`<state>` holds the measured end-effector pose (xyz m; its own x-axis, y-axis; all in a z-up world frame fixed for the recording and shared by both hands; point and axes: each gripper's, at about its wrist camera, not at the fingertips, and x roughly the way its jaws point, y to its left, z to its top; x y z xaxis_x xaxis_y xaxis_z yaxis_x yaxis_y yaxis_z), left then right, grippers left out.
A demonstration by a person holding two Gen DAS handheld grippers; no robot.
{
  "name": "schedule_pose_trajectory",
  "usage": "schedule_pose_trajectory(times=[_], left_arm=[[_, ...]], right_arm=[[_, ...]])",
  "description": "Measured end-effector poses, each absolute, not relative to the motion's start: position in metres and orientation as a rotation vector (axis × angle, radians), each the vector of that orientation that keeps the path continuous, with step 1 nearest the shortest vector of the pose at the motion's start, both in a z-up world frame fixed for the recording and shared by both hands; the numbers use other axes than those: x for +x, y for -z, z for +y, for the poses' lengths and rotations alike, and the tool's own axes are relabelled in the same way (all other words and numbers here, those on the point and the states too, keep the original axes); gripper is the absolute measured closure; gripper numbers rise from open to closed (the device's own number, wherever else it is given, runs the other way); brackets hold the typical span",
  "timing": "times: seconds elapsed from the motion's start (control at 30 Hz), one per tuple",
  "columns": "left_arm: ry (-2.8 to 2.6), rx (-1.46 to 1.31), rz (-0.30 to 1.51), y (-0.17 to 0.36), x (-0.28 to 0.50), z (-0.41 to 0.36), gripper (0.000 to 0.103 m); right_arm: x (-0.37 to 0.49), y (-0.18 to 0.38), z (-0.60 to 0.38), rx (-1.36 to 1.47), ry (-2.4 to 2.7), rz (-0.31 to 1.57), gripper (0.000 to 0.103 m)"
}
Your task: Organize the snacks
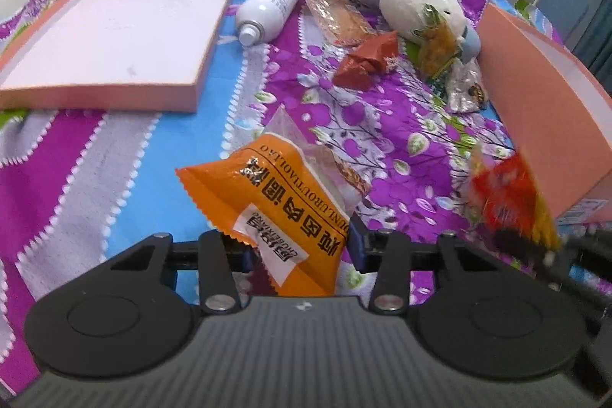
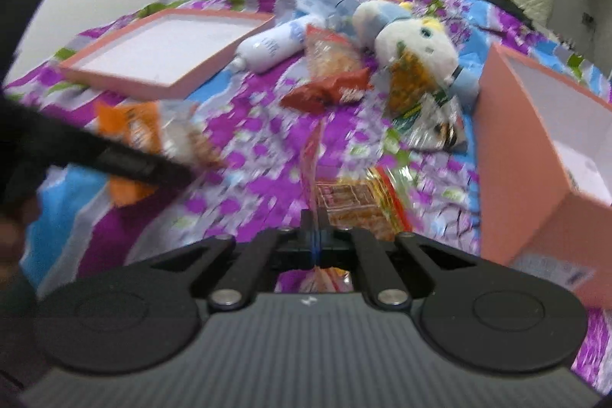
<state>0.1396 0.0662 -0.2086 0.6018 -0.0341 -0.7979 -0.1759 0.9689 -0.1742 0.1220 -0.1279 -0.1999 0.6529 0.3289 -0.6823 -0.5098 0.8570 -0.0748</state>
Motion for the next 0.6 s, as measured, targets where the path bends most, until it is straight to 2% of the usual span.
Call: schedule_pose_trajectory(times=[0.1, 0.2, 0.23, 0.27, 0.33, 0.6], left_arm=[[-0.071, -0.309, 0.957, 0.211, 0.137, 0.068, 0.05], [-0.057, -0.312, 1.021, 0.215, 0.136, 0.069, 0.033], [-0.057, -0.313, 1.027, 0.214, 0.134, 0.069, 0.023], [-0.055, -0.306, 1.031, 0.213, 0.132, 0.069, 0.019], [-0.039, -0.282, 1.053, 0.212, 0.129, 0.068, 0.012], [-0.025, -0.09, 1.062, 0.201, 0.111, 0.07, 0.009]], right_arm=[[0.11, 0.203, -0.136, -0.237, -0.484, 0.756, 0.096], [0.101, 0.204, -0.146, -0.184, -0.474, 0.789, 0.092], [0.1, 0.205, -0.149, -0.17, -0.467, 0.799, 0.08], [0.098, 0.206, -0.152, -0.151, -0.456, 0.807, 0.057], [0.095, 0.204, -0.16, -0.1, -0.441, 0.809, 0.032], [0.1, 0.199, -0.186, 0.156, -0.317, 0.815, 0.03]])
